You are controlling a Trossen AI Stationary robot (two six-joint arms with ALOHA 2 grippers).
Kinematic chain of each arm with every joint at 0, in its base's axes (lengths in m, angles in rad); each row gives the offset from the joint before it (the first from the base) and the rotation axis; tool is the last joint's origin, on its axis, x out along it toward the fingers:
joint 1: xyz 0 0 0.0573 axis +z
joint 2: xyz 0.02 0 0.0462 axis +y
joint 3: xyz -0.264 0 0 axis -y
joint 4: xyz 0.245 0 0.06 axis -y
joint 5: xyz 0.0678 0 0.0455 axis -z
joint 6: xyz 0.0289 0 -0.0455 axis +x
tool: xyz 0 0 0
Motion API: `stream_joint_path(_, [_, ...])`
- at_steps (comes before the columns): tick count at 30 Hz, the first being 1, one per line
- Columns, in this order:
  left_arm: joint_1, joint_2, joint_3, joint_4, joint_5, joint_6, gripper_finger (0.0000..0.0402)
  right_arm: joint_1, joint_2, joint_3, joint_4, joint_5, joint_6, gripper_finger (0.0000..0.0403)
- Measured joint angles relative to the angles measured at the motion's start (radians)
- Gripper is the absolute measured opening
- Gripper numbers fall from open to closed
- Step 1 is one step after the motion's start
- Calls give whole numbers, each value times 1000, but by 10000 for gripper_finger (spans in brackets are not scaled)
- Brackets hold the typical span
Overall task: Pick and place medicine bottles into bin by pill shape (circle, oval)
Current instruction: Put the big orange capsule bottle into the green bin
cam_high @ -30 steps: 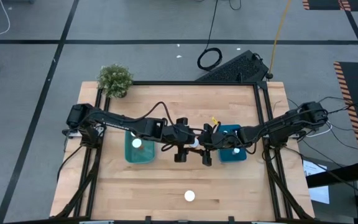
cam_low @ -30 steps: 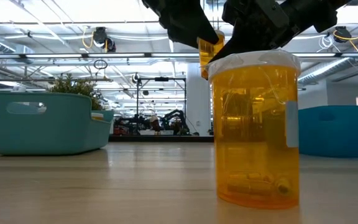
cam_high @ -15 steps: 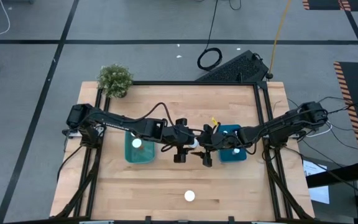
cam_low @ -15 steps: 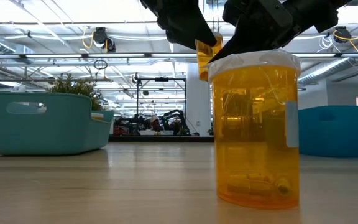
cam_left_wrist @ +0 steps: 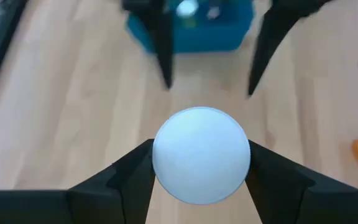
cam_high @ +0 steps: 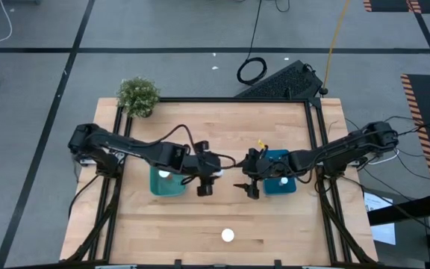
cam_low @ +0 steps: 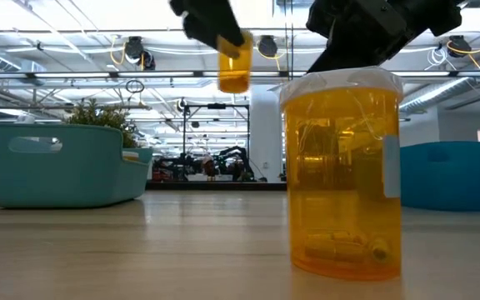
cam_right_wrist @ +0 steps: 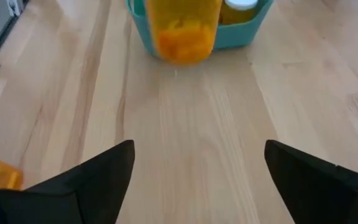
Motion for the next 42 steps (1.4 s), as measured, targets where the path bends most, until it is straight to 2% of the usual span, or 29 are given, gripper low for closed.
stream_joint_path(9, [-83, -104, 0, -234, -194, -172, 225, 11, 0, 1, -19, 0, -2, 353])
stream_joint_path(19, [-191, -122, 0, -462, -286, -359, 225, 11, 0, 1, -18, 0, -7, 352])
stream_joint_path(23, [-220, -123, -34, -474, -330, -429, 225, 11, 0, 1, -15, 0, -7, 352])
stream_joint_path(31, [-230, -159, -195, -442, -343, -577, 225, 11, 0, 1, -13, 0, -7, 352])
stream_joint_path(42, [-205, -199, -405, -305, -337, -819, 225, 11, 0, 1, -4, -1, -6, 352])
